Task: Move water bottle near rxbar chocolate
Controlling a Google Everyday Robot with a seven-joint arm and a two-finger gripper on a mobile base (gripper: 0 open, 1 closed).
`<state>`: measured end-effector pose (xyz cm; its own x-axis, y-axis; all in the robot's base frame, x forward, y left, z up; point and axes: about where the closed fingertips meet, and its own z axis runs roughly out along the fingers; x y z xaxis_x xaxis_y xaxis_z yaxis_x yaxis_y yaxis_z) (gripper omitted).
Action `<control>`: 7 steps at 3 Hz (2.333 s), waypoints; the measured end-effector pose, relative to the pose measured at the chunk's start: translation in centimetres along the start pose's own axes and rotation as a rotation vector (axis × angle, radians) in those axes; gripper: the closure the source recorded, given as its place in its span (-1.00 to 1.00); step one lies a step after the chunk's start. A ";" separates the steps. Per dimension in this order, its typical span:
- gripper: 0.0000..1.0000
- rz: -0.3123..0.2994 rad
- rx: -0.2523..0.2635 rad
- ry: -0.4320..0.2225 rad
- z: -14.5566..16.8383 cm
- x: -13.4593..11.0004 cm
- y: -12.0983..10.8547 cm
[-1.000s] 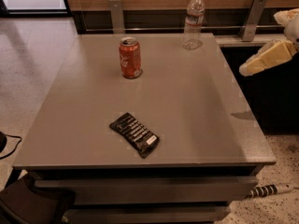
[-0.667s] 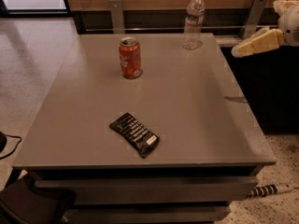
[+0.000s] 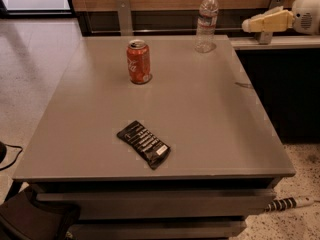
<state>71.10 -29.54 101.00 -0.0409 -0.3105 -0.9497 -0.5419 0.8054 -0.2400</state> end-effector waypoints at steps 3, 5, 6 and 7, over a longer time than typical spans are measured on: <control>-1.00 0.058 -0.025 -0.039 6.5 1.4 -1.6; -1.00 0.088 -0.067 -0.034 11.9 2.1 -0.9; -1.00 0.123 -0.094 -0.052 14.9 2.9 0.0; -1.00 0.162 -0.111 -0.085 16.8 3.7 0.6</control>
Offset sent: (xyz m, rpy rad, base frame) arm 0.0740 0.0002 -0.0250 0.0937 -0.0142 -0.0013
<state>84.72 -21.73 94.01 -0.0664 -0.1336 -0.9888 -0.6237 0.7791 -0.0634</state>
